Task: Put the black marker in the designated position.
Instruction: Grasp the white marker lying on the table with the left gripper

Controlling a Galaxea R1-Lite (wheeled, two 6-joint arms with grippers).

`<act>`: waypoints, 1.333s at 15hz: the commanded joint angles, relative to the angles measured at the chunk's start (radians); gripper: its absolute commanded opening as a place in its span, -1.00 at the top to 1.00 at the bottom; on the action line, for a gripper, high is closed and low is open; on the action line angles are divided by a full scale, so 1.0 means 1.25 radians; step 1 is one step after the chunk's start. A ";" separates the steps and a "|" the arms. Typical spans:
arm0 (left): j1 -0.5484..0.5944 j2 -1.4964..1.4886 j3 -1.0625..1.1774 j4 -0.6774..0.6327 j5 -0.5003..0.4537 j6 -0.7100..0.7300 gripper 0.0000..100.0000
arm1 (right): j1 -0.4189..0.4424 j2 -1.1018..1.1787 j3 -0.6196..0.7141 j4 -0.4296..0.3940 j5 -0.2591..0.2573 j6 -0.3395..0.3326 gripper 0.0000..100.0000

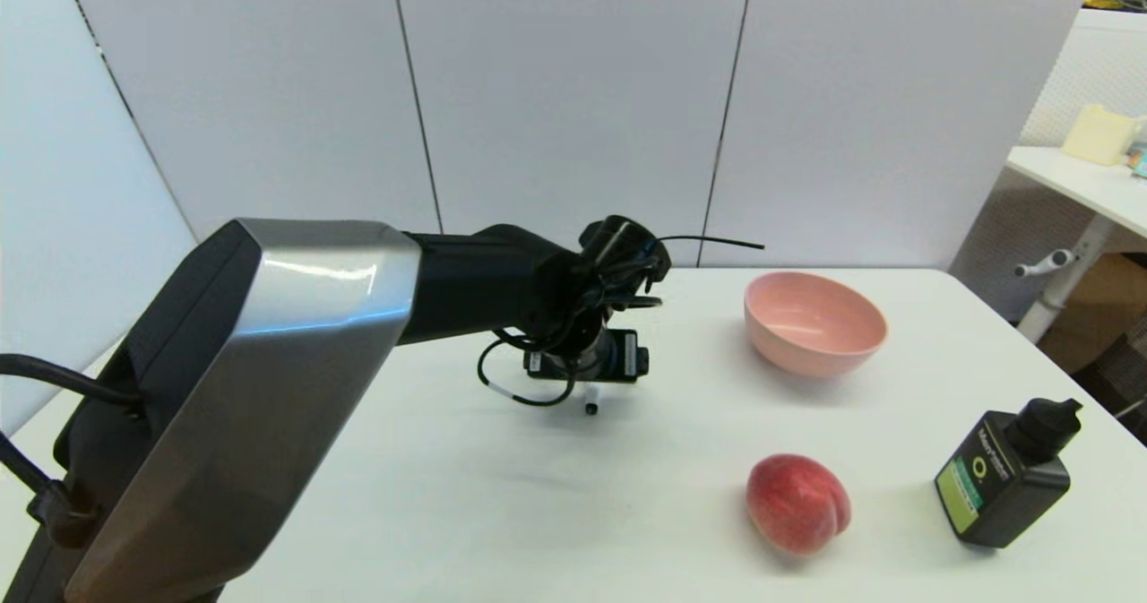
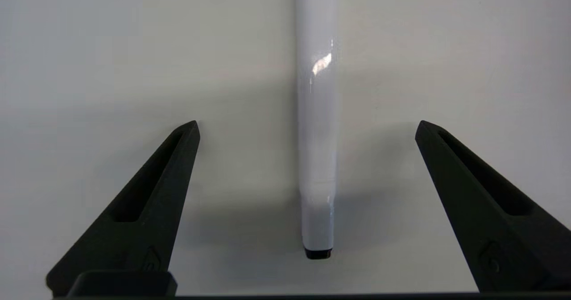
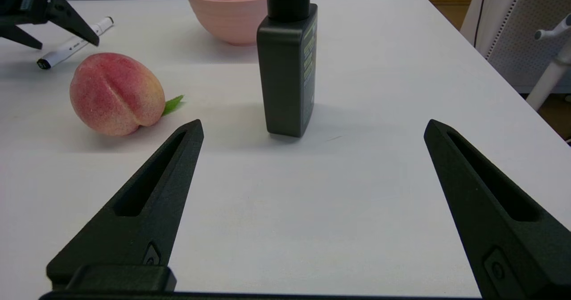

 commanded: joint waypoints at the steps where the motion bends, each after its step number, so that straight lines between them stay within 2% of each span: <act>1: -0.001 0.019 -0.002 -0.022 0.003 0.023 -1.00 | 0.000 0.001 0.000 -0.001 0.000 0.000 -1.00; 13: -0.001 0.032 -0.003 -0.045 0.004 0.053 -1.00 | 0.000 0.001 0.000 -0.001 0.000 0.000 -1.00; 14: -0.001 0.033 -0.003 -0.044 0.004 0.053 1.00 | 0.000 0.001 0.000 -0.001 0.000 0.000 -1.00; 20: 0.000 0.033 -0.003 -0.043 0.004 0.053 1.00 | 0.000 0.001 0.000 -0.001 0.000 0.000 -1.00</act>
